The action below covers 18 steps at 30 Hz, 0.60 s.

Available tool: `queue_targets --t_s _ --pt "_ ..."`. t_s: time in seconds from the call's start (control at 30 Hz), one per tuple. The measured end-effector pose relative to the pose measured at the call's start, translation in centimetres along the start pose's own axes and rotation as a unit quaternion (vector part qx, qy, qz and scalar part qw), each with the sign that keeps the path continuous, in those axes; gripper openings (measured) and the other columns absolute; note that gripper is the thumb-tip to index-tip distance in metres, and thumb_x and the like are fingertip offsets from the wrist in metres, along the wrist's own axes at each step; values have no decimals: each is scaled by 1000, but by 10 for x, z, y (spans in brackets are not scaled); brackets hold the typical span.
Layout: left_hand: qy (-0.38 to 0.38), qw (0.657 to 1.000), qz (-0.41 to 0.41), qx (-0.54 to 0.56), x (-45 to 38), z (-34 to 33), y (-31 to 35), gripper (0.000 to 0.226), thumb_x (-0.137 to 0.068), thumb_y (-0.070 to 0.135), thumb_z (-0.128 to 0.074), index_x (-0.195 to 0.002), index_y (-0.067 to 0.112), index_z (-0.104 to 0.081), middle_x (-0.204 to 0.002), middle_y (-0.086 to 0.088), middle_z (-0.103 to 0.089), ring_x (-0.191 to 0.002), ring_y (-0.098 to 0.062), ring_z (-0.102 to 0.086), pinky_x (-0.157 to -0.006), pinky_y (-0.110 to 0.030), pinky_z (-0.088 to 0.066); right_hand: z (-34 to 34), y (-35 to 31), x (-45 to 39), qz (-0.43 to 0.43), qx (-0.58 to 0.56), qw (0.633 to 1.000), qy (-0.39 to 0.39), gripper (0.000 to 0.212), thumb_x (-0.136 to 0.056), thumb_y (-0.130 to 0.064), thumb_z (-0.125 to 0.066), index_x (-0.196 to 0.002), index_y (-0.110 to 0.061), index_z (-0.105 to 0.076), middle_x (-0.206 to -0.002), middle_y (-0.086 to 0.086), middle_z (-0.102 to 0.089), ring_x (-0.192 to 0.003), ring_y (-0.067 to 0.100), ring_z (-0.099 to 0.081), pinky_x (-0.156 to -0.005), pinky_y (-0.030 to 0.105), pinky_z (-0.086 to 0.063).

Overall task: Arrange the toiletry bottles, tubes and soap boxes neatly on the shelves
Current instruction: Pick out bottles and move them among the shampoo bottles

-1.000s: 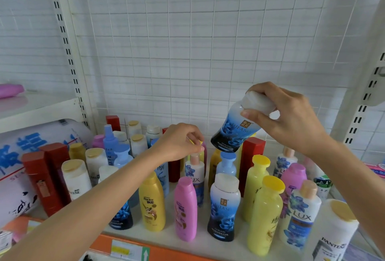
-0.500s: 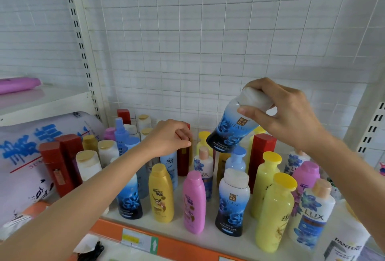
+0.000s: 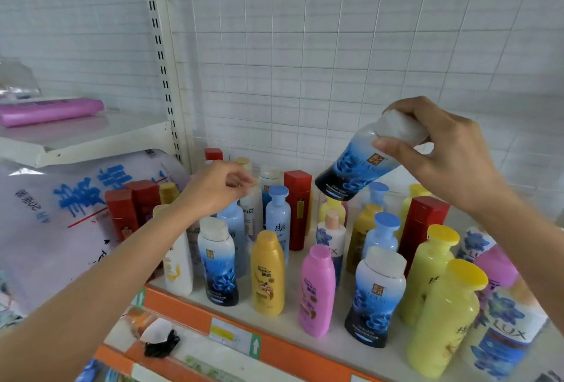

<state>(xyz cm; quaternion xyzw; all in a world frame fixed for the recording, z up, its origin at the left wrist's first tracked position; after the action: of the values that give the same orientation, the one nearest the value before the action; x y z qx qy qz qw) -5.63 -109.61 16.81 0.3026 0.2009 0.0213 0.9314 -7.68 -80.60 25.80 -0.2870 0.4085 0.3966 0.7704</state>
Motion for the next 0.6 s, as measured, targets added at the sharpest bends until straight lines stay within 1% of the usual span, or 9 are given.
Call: queue_targets --t_s 0.07,0.13,0.17,0.27,0.33,0.43,0.53,0.6 --pt "8 1000 3 -8 -1 6 -4 14 -83 13 -67 -96 17 -69 -85 11 -65 -79 3 -59 -61 -5 -41 -5 -3 -2 -4 -13 1000 12 51 -77 -50 -51 -106 -8 -56 -89 7 -65 -73 28 -59 -69 39 -52" --pt "16 1000 10 -8 -2 12 -8 15 -83 12 -67 -98 15 -69 -91 5 -68 -84 -6 -62 -66 -7 -39 -11 -6 -4 -9 -24 1000 17 51 -78 -49 -51 -107 -8 -56 -90 6 -64 -74 27 -58 -69 40 -52" --pt "21 1000 14 -7 -1 15 -10 16 -83 11 -67 -98 14 -69 -92 4 -68 -85 -7 -61 -65 -8 -39 -14 -8 -6 -11 -30 999 18 51 -78 -49 -51 -107 -8 -56 -90 6 -64 -74 26 -58 -70 40 -52" --pt "35 999 30 -7 1 27 -20 16 -83 8 -65 -98 14 -68 -86 9 -64 -79 0 -58 -63 -7 -37 -28 -15 -9 -11 -51 999 10 51 -78 -49 -50 -106 -8 -56 -91 6 -64 -75 26 -58 -70 43 -52" --pt "50 998 41 -7 5 38 -28 16 -83 8 -65 -97 15 -68 -87 8 -65 -79 2 -58 -64 -7 -38 -38 -22 -12 -4 -58 998 1 51 -78 -50 -50 -107 -8 -56 -92 6 -65 -76 27 -59 -70 44 -52" --pt "56 997 55 -27 11 50 -42 16 -82 10 -67 -98 15 -68 -93 5 -68 -85 -5 -61 -70 -9 -39 -49 -33 -18 7 -66 998 -1 50 -79 -49 -51 -107 -8 -56 -93 6 -65 -75 26 -59 -69 43 -53" --pt "58 996 57 -40 18 55 -50 16 -82 12 -67 -97 17 -69 -94 6 -68 -87 -5 -62 -71 -10 -39 -55 -38 -23 5 -74 997 -3 51 -78 -51 -50 -106 -9 -56 -92 5 -65 -74 26 -59 -69 40 -53" --pt "57 996 58 -39 22 55 -53 17 -82 11 -67 -99 16 -69 -93 5 -68 -86 -6 -61 -73 -12 -40 -55 -40 -24 -1 -71 997 -9 52 -76 -53 -49 -105 -11 -57 -89 4 -65 -72 24 -58 -67 36 -52"
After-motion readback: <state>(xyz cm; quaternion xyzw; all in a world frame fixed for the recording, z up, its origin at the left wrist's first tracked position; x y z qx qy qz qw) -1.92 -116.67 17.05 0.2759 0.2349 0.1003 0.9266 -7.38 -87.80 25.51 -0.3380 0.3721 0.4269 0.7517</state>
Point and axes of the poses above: each hand's wrist, its own x-axis away from the middle knuckle, its own z-axis out of the back of the hand, y = z × x, the point moved 5 cm from there along -x, towards the middle knuckle
